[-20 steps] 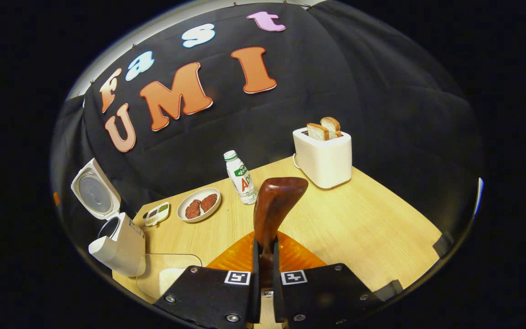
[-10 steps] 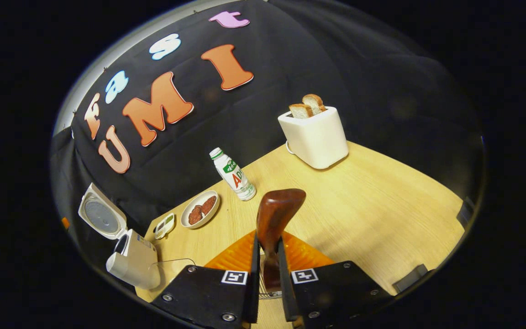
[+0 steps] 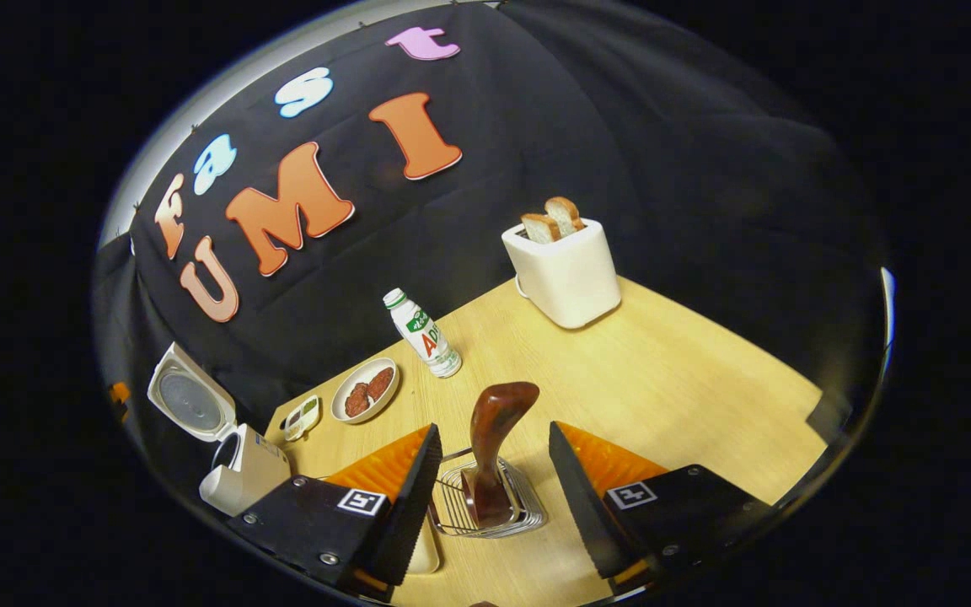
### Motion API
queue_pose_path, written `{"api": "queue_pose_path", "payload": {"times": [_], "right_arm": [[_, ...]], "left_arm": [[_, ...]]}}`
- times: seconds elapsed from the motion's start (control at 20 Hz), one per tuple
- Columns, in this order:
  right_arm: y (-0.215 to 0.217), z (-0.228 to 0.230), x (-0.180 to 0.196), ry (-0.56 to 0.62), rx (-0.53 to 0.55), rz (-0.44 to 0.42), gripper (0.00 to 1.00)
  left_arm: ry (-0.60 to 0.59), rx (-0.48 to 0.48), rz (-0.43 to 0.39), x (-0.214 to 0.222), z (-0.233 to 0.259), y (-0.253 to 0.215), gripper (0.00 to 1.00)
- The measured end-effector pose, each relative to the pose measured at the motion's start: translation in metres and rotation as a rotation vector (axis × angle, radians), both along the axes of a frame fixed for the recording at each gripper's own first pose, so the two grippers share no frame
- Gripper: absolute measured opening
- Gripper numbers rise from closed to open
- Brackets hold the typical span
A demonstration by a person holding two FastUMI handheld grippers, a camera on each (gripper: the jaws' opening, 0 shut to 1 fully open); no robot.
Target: Close the left gripper, press the button to open the rice cooker; take a wooden spoon from the chopstick holder with the right hand, scoop a spoonful of rice and pour it into the rice cooker, then put the wooden spoon back into the chopstick holder.
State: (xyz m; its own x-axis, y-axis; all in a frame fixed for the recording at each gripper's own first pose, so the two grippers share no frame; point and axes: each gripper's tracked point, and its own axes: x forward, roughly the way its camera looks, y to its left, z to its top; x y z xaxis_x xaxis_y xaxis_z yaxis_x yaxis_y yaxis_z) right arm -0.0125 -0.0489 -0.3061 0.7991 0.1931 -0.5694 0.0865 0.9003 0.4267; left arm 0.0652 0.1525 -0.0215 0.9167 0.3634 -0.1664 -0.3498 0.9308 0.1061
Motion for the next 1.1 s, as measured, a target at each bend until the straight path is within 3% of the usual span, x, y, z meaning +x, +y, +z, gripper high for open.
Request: {"api": "queue_pose_path", "payload": {"times": [0.3,0.45,0.6,0.9,1.1], "right_arm": [[-0.013,0.094,0.017,-0.139,-0.08,0.025,0.89],[-0.004,0.135,0.027,-0.212,-0.111,0.049,0.91],[0.01,0.168,0.034,-0.265,-0.14,0.078,0.92],[0.036,0.198,0.031,-0.322,-0.147,0.083,0.94],[0.029,0.209,0.027,-0.353,-0.171,0.046,0.94]], "left_arm": [[-0.057,-0.041,0.02,0.037,0.037,0.002,0.96],[-0.078,-0.116,0.026,0.061,0.05,0.009,1.0],[-0.08,-0.138,0.034,0.087,0.058,0.024,0.96],[-0.001,-0.117,0.024,0.148,0.041,0.051,0.96],[0.072,-0.129,0.025,0.191,0.01,0.063,0.95]]}}
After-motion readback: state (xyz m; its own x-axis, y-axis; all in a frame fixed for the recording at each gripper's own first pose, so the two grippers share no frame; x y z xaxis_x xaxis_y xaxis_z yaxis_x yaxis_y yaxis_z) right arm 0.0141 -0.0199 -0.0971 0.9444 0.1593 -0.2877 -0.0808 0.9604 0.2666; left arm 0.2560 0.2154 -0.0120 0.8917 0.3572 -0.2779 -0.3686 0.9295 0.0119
